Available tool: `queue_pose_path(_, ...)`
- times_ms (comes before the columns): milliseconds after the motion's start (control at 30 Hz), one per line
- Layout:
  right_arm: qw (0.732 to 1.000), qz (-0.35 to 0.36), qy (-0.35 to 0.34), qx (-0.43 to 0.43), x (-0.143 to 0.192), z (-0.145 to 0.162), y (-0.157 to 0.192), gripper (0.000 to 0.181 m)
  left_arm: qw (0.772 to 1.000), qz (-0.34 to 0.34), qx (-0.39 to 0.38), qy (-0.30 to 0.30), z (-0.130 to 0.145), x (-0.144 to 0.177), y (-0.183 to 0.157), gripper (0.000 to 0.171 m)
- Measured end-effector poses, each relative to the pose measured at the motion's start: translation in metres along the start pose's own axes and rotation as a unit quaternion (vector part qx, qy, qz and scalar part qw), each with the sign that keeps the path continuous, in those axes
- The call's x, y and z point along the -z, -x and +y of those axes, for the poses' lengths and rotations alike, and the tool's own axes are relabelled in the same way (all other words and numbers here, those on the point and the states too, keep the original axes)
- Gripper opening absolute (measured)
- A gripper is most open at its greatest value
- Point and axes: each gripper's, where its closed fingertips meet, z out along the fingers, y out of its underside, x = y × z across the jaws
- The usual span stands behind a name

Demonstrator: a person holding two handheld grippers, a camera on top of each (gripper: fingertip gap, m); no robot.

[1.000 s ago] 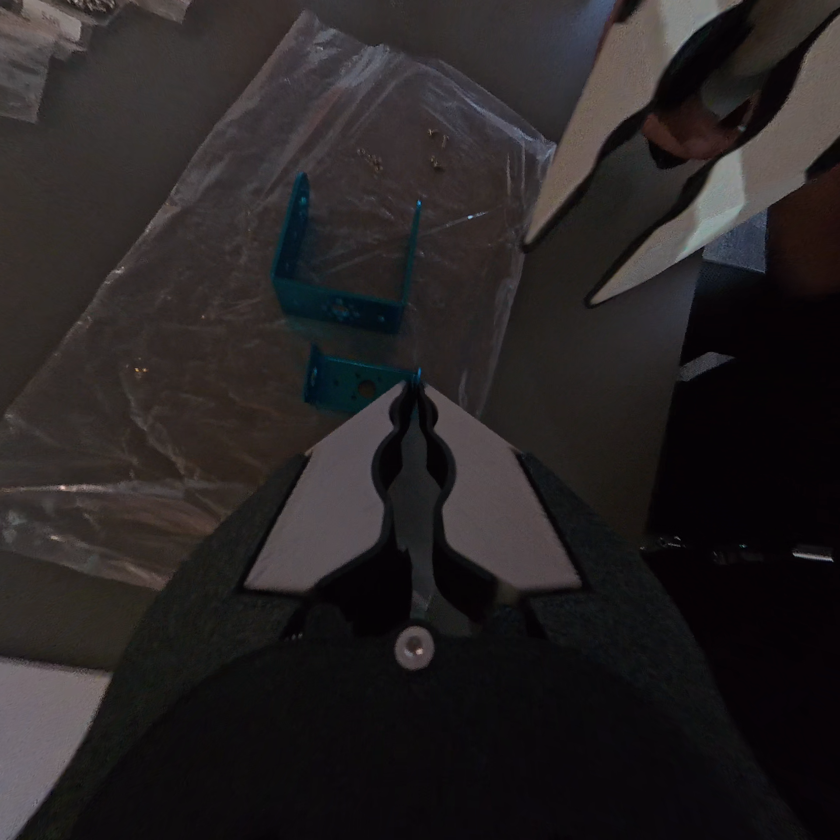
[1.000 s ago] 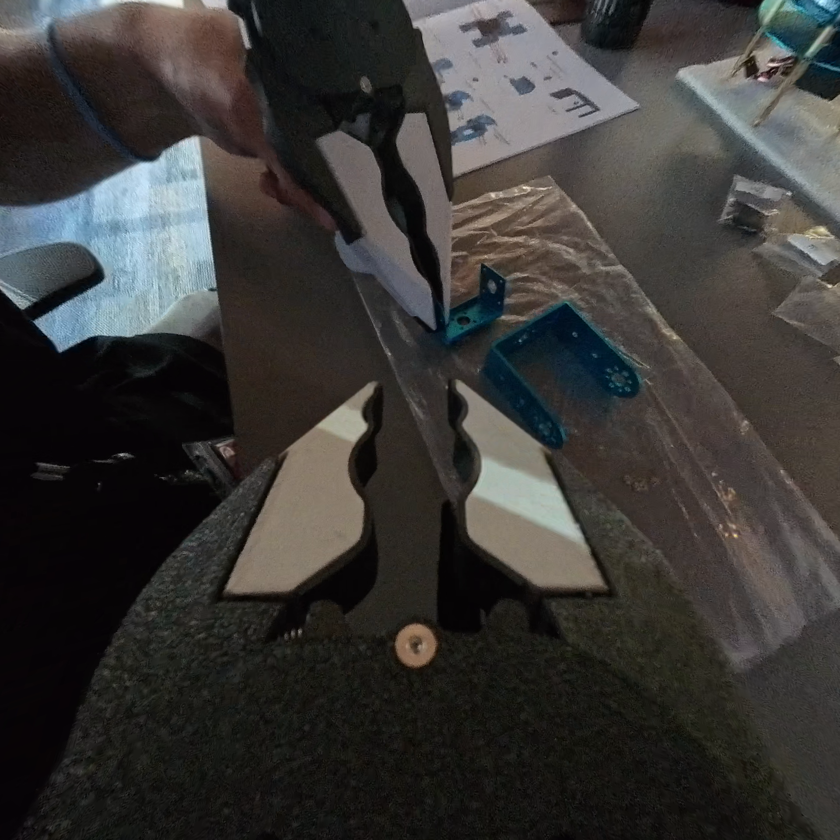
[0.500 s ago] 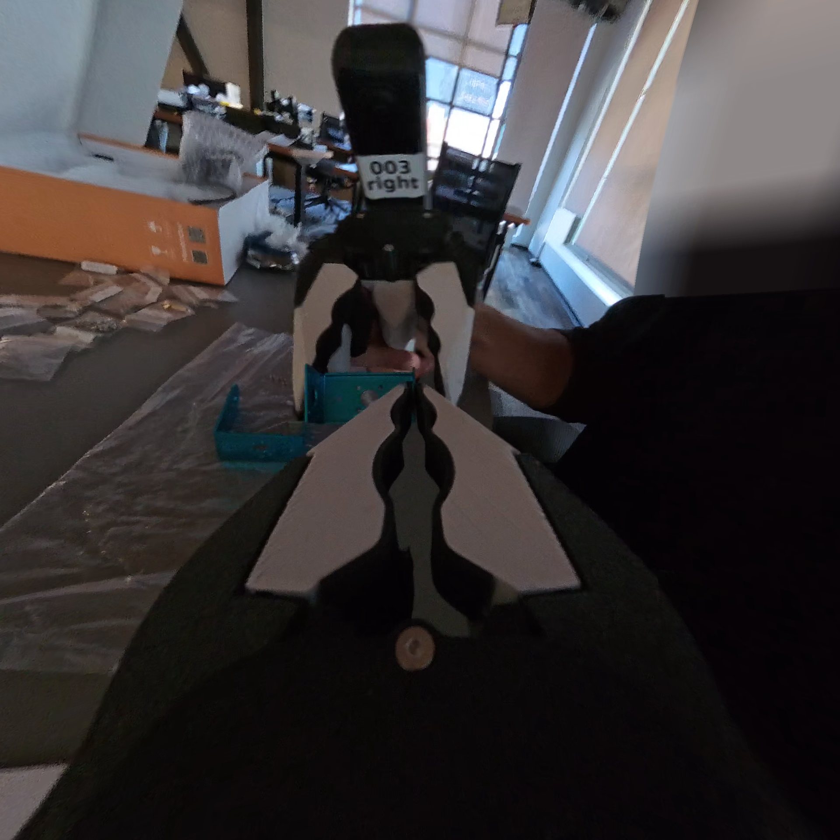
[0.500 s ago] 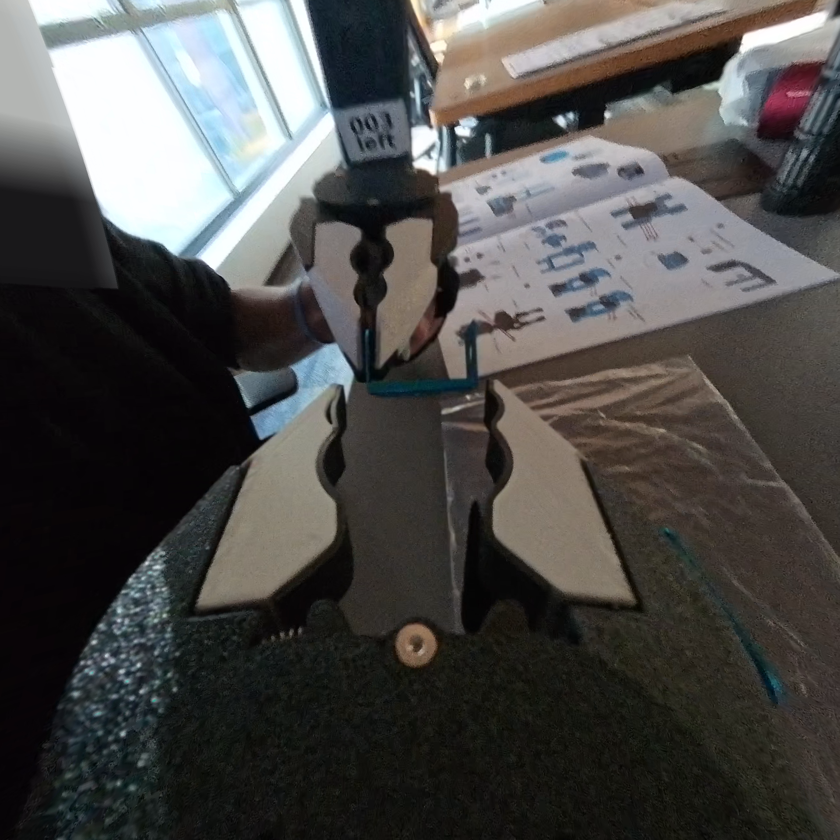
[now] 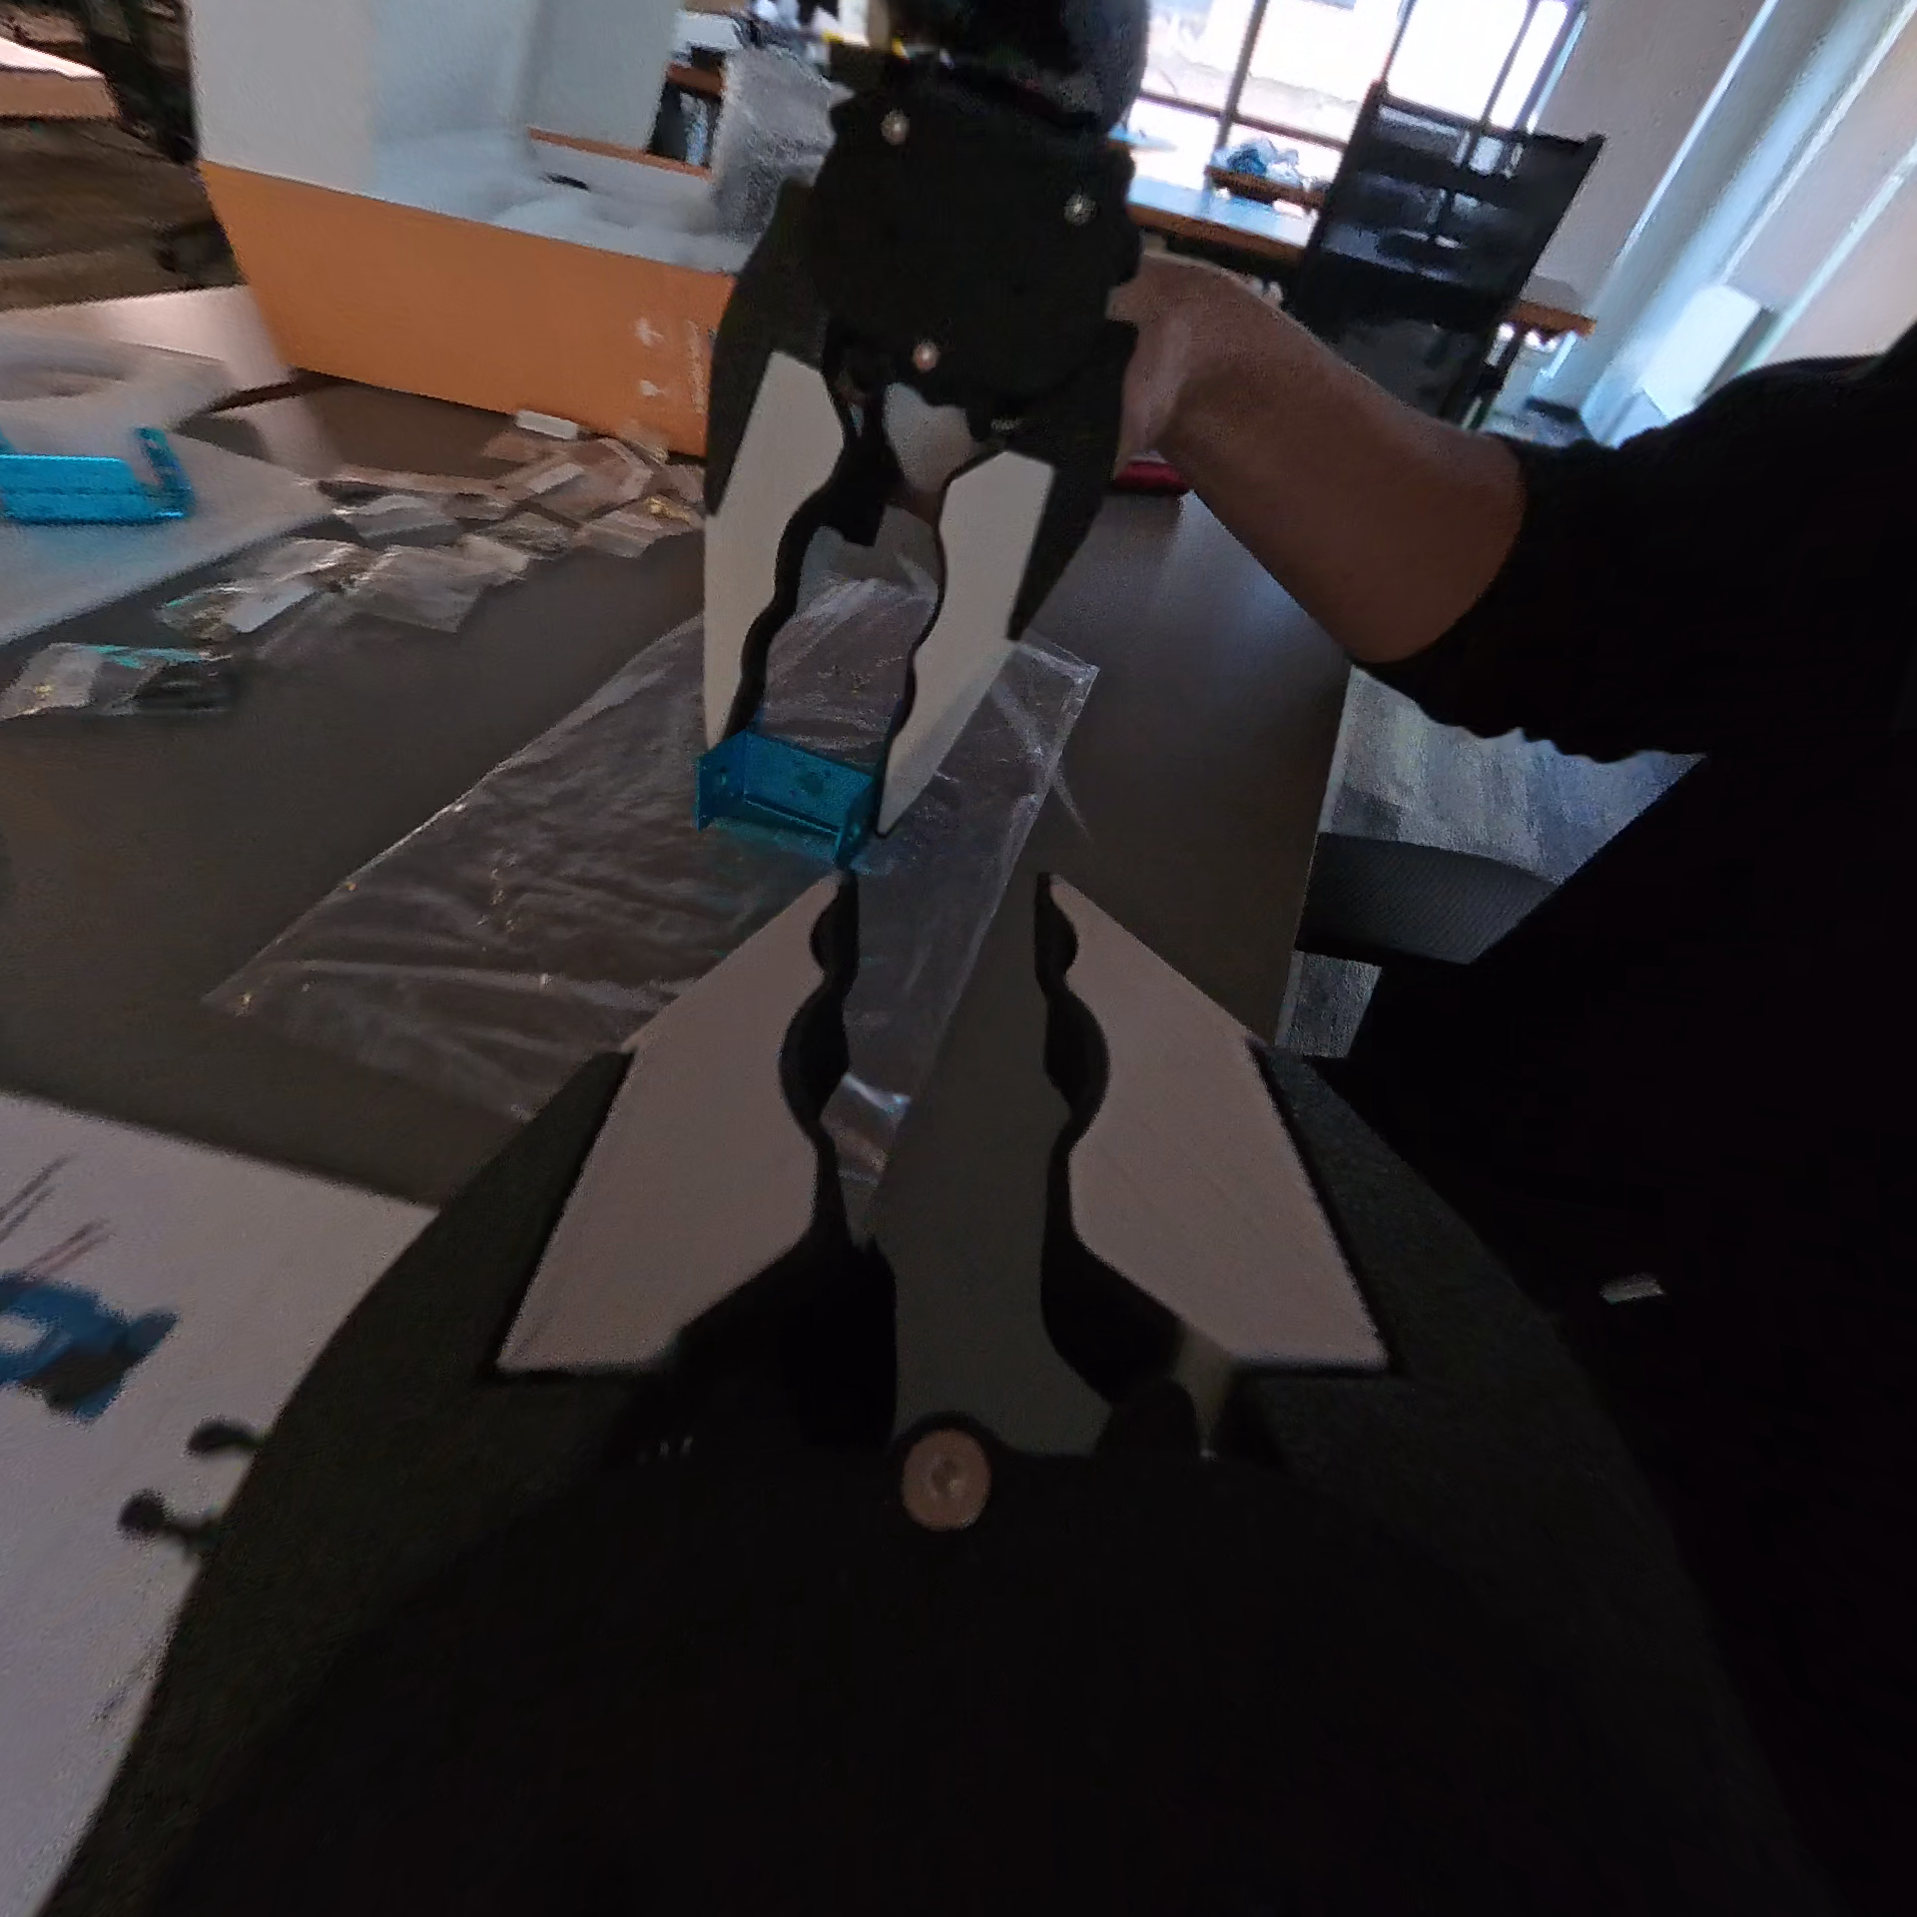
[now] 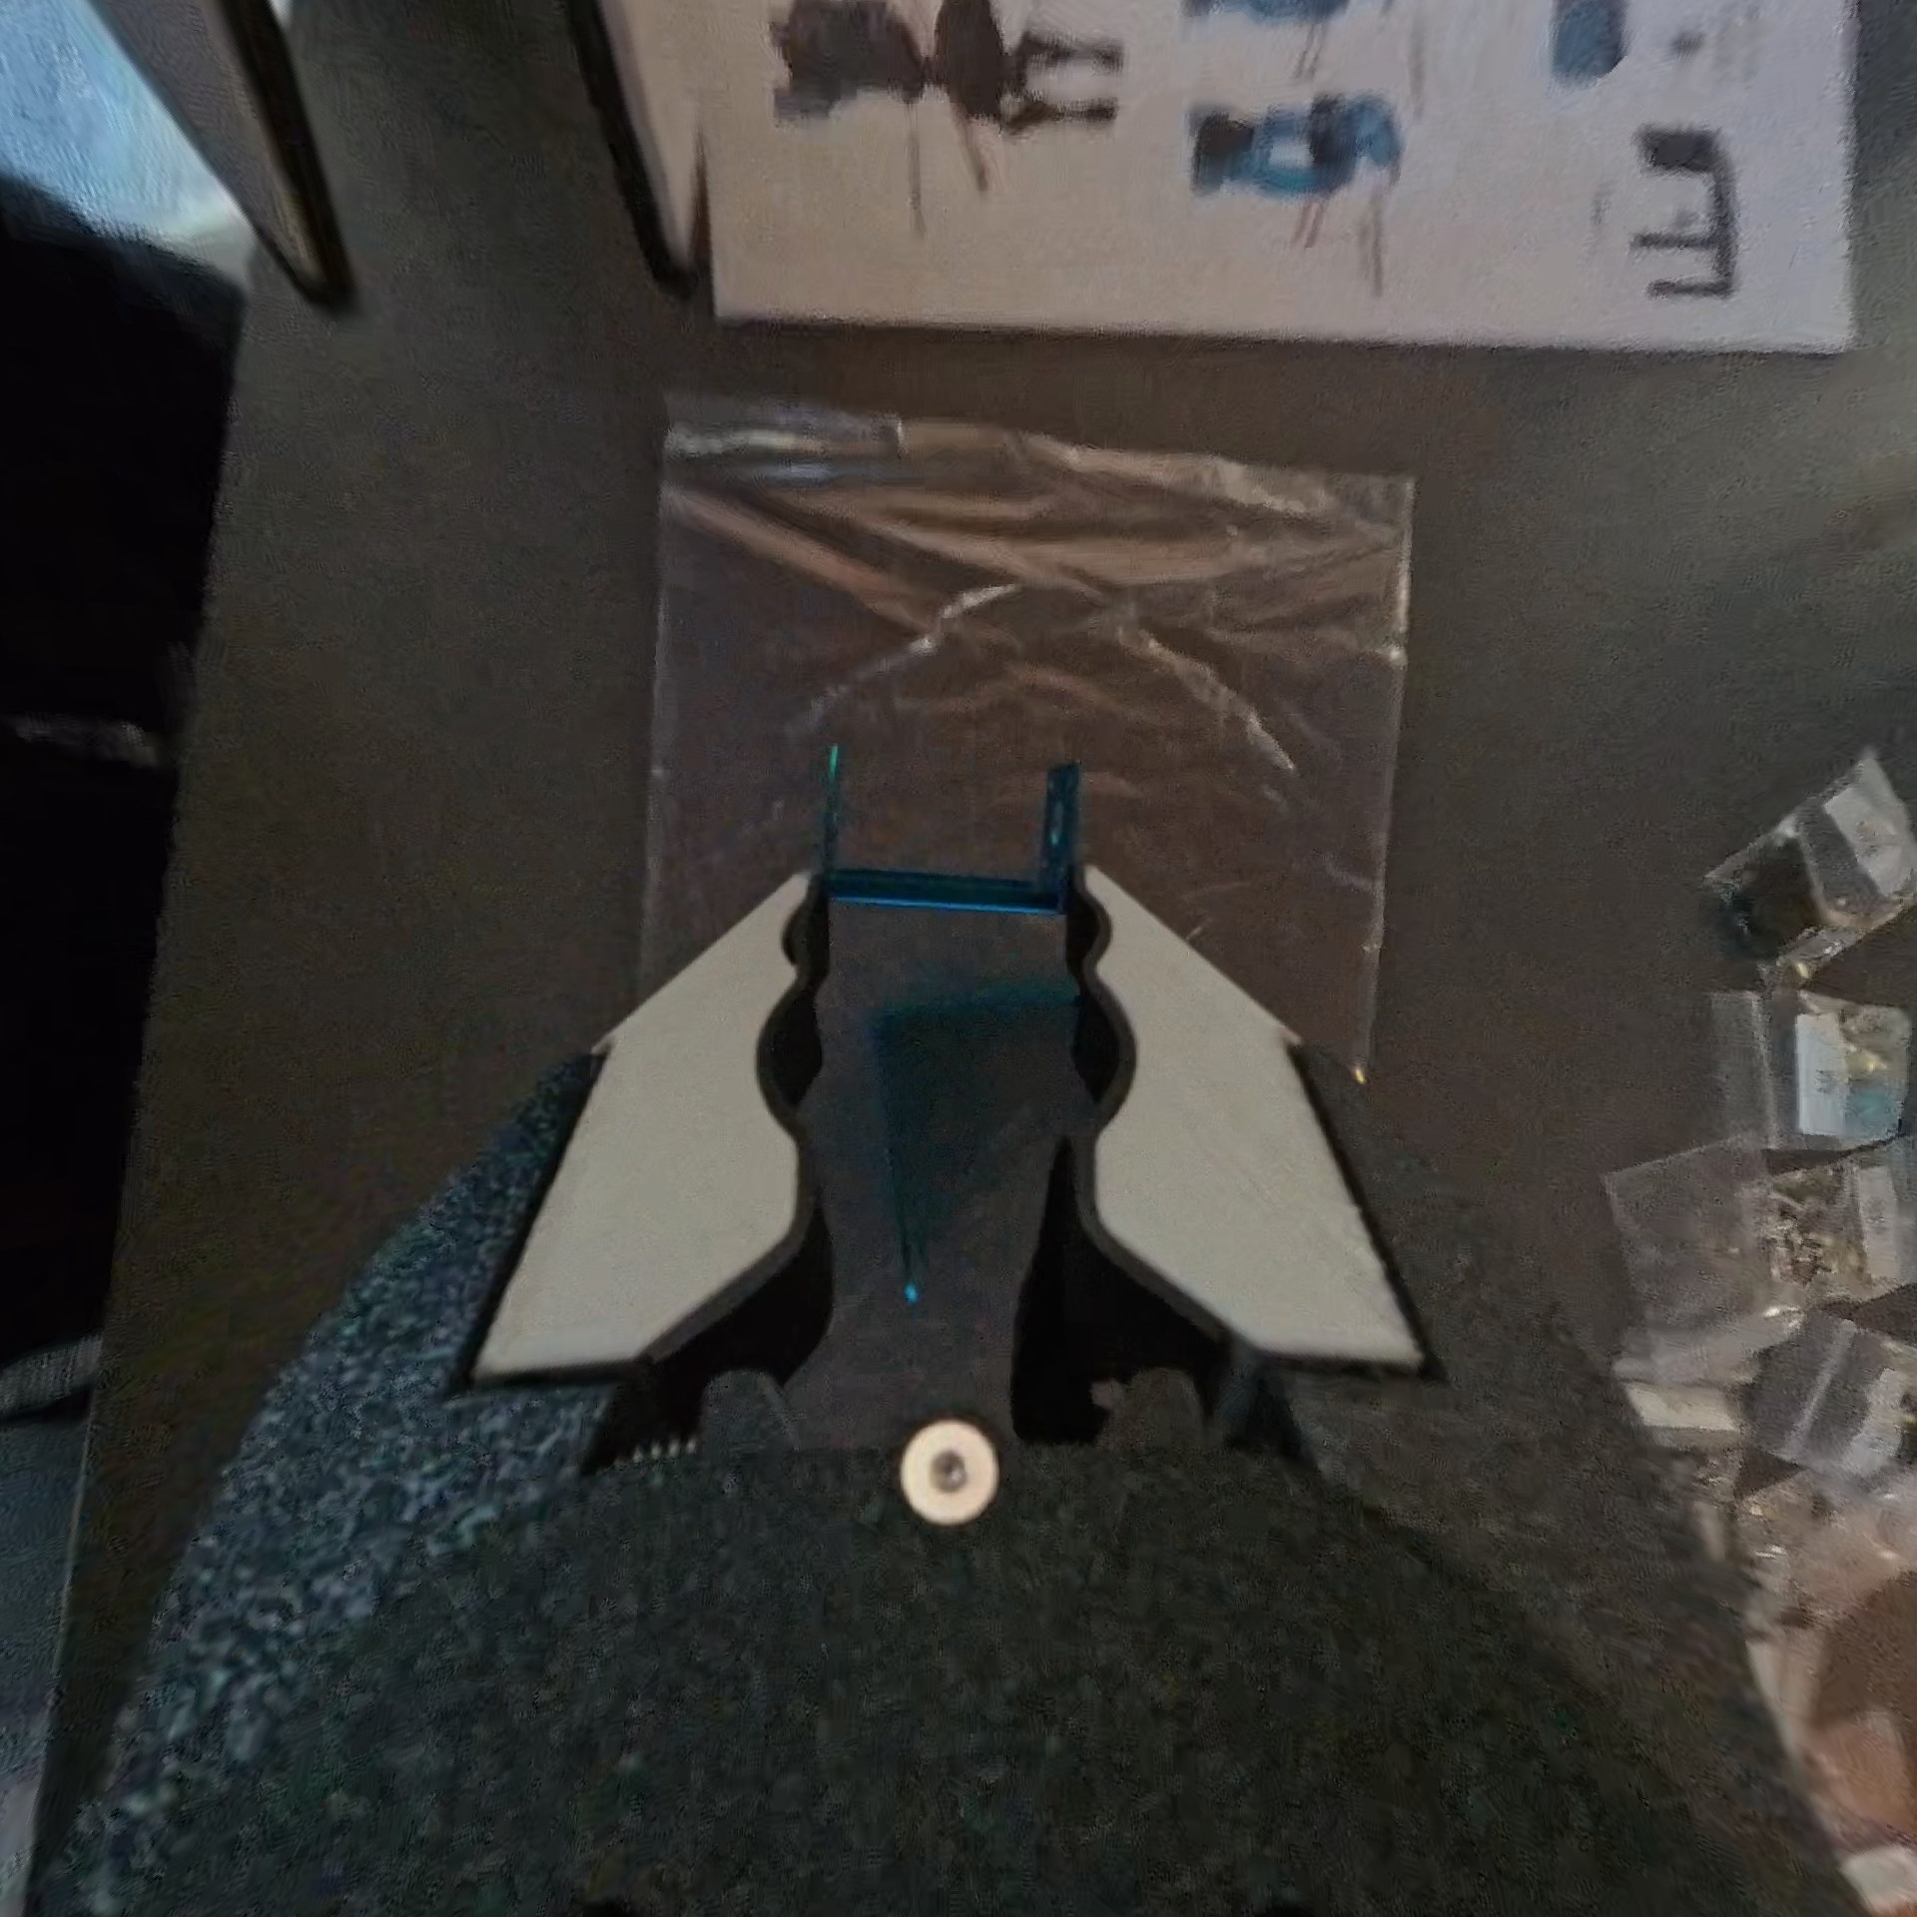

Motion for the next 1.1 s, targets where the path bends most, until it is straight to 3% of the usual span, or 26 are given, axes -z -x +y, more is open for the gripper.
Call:
queue_pose_path(133, 0.994, -0.022, 0.096, 0.049, -0.009, 0.013, -0.004, 0.046, 0.999, -0.024, 0.011, -0.034, 0.006, 0.027, -0.016, 0.028)
queue_pose_path(267, 0.980, -0.044, 0.178, 0.080, -0.016, 0.029, -0.007, 0.046, 0.999, -0.050, 0.008, -0.013, 0.028, 0.033, -0.026, 0.028)
queue_pose_path(500, 0.977, -0.053, 0.190, 0.074, -0.016, 0.031, -0.007, 0.046, 0.999, -0.039, 0.014, -0.003, 0.035, 0.031, -0.038, 0.028)
queue_pose_path(700, 0.993, -0.027, 0.114, 0.034, 0.004, 0.021, -0.007, 0.051, 0.998, -0.052, 0.019, -0.012, 0.032, 0.041, -0.033, 0.028)
queue_pose_path(800, 1.000, -0.004, 0.027, -0.003, 0.018, 0.010, -0.008, 0.052, 0.996, -0.078, 0.033, -0.013, 0.037, 0.052, -0.024, 0.028)
queue_pose_path(967, 0.985, 0.077, -0.093, -0.127, 0.032, 0.024, -0.027, 0.058, 0.976, -0.177, 0.102, -0.075, 0.044, 0.115, 0.003, 0.029)
queue_pose_path(1100, 0.946, 0.136, -0.201, -0.213, 0.054, 0.019, -0.019, 0.056, 0.941, -0.293, 0.139, -0.092, 0.071, 0.177, 0.026, 0.028)
